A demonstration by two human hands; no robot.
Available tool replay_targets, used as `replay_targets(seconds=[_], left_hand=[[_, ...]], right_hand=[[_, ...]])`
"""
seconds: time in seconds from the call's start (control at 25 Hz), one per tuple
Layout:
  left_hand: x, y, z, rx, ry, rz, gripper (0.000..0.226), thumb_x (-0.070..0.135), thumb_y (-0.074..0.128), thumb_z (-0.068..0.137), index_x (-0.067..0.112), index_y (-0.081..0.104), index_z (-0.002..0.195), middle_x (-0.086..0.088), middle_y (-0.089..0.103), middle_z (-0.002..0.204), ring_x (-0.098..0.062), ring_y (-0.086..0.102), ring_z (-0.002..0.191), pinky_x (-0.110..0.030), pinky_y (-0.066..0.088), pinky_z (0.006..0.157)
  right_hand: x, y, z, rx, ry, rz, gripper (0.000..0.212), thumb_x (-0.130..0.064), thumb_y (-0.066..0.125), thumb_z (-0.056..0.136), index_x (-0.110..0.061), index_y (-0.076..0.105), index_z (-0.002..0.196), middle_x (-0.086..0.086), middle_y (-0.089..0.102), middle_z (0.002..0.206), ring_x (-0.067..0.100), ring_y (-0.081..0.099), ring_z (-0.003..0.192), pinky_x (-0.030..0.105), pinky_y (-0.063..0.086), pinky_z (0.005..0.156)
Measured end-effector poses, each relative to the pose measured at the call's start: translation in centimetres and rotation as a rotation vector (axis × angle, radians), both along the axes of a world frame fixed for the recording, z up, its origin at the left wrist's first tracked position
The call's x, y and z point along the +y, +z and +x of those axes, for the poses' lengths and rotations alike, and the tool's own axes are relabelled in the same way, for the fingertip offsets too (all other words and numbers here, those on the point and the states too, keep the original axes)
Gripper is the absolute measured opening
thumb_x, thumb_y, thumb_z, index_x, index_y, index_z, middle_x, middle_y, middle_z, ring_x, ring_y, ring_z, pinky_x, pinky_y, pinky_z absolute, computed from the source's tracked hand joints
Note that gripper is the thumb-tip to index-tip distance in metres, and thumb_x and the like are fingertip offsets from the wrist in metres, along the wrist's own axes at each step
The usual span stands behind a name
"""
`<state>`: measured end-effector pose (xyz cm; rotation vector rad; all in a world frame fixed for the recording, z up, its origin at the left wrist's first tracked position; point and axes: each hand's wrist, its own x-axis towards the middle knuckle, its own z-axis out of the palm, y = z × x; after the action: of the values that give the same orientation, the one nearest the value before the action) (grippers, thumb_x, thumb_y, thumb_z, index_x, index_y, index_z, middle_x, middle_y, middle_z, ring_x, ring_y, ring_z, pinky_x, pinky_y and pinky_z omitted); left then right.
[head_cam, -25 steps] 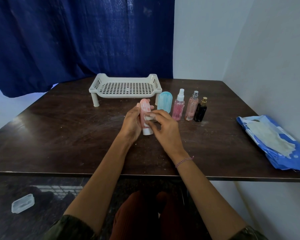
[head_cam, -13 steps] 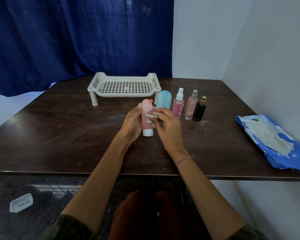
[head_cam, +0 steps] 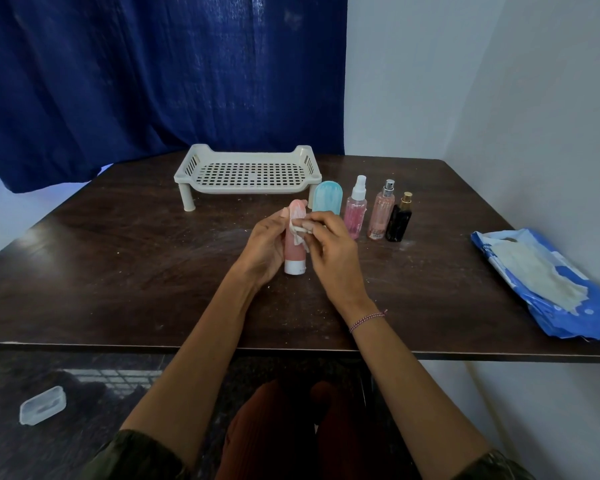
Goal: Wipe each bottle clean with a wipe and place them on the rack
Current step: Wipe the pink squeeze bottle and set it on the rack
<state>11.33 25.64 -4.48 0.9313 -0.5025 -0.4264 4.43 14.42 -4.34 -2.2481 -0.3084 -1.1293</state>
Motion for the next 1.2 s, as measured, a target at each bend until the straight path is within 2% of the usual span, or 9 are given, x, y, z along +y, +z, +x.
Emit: replay_targets(seconds=[0.12, 0.24, 0.4, 0.48, 0.64, 0.76, 0.88, 1.0, 1.2], left_hand=[[0.08, 0.12, -0.12, -0.016, -0.007, 0.008, 0.031, 0.011, 0.031, 0.1, 0.007, 0.055, 0.12, -0.007, 0.068, 0.108, -0.015, 0.065, 0.099, -0.027, 0.054, 0.087], [0.09, 0.24, -0.39, -0.028, -0.04, 0.018, 0.032, 0.013, 0.031, 0.1, 0.009, 0.057, 0.117, -0.009, 0.066, 0.106, -0.018, 0.06, 0.095, -0.028, 0.052, 0.083], [-0.06, 0.21, -0.59, -0.046, -0.074, 0.063, 0.034, 0.015, 0.03, 0.1, 0.006, 0.051, 0.125, -0.01, 0.06, 0.116, -0.015, 0.059, 0.102, -0.029, 0.048, 0.093], [-0.07, 0.22, -0.58, -0.035, -0.076, 0.068, 0.037, 0.016, 0.03, 0.1, 0.004, 0.047, 0.13, -0.009, 0.06, 0.118, -0.014, 0.059, 0.104, -0.029, 0.047, 0.095], [-0.01, 0.23, -0.56, -0.015, -0.062, 0.058, 0.036, 0.012, 0.026, 0.101, 0.003, 0.045, 0.131, -0.009, 0.06, 0.117, -0.014, 0.059, 0.103, -0.029, 0.047, 0.095], [-0.19, 0.24, -0.58, -0.016, -0.058, 0.072, 0.037, 0.012, 0.026, 0.101, 0.004, 0.045, 0.132, -0.01, 0.058, 0.117, -0.016, 0.056, 0.105, -0.03, 0.045, 0.097], [-0.19, 0.16, -0.66, -0.039, -0.069, 0.089, 0.038, 0.014, 0.027, 0.101, 0.001, 0.044, 0.133, -0.011, 0.058, 0.117, -0.018, 0.054, 0.108, -0.036, 0.04, 0.102], [-0.08, 0.13, -0.7, -0.073, -0.097, 0.101, 0.044, 0.015, 0.03, 0.098, -0.004, 0.038, 0.137, -0.017, 0.053, 0.126, -0.025, 0.049, 0.116, -0.044, 0.033, 0.108], [-0.18, 0.48, -0.99, -0.071, -0.149, 0.116, 0.046, 0.012, 0.038, 0.095, 0.002, 0.037, 0.14, -0.011, 0.055, 0.125, -0.019, 0.051, 0.114, -0.039, 0.034, 0.108]], right_hand=[[0.16, -0.02, -0.15, -0.006, 0.032, -0.039, 0.027, 0.003, 0.063, 0.083, -0.001, 0.066, 0.109, 0.012, 0.058, 0.107, 0.016, 0.052, 0.104, 0.016, 0.039, 0.098], [0.12, 0.03, -0.16, -0.026, -0.011, 0.021, 0.024, 0.003, 0.063, 0.083, 0.0, 0.066, 0.107, 0.013, 0.059, 0.107, 0.017, 0.054, 0.104, 0.016, 0.04, 0.098], [-0.5, 0.25, 0.24, -0.036, -0.087, 0.181, 0.022, 0.005, 0.06, 0.084, 0.003, 0.065, 0.105, 0.016, 0.06, 0.105, 0.023, 0.058, 0.101, 0.037, 0.051, 0.091], [-0.5, 0.22, 0.19, -0.04, -0.068, 0.173, 0.022, 0.004, 0.061, 0.085, 0.002, 0.065, 0.106, 0.015, 0.06, 0.104, 0.022, 0.058, 0.101, 0.037, 0.051, 0.091], [-0.15, 0.12, -0.11, -0.044, 0.013, 0.066, 0.025, 0.004, 0.062, 0.084, -0.001, 0.066, 0.108, 0.012, 0.059, 0.107, 0.016, 0.054, 0.106, 0.023, 0.043, 0.099], [-0.11, 0.04, -0.11, -0.048, -0.008, 0.013, 0.026, 0.004, 0.062, 0.084, -0.001, 0.065, 0.109, 0.012, 0.058, 0.108, 0.013, 0.049, 0.108, 0.017, 0.037, 0.102], [0.07, 0.08, -0.09, -0.05, -0.05, 0.046, 0.023, 0.001, 0.059, 0.086, 0.001, 0.064, 0.109, 0.013, 0.057, 0.109, 0.014, 0.05, 0.109, 0.024, 0.041, 0.102], [0.08, 0.17, -0.06, -0.057, -0.074, 0.109, 0.023, 0.002, 0.058, 0.087, 0.001, 0.064, 0.109, 0.014, 0.058, 0.107, 0.019, 0.055, 0.105, 0.035, 0.048, 0.096], [0.02, 0.14, 0.29, -0.041, -0.121, 0.214, 0.02, 0.003, 0.057, 0.087, 0.001, 0.064, 0.106, 0.014, 0.058, 0.106, 0.021, 0.056, 0.102, 0.036, 0.05, 0.092]])
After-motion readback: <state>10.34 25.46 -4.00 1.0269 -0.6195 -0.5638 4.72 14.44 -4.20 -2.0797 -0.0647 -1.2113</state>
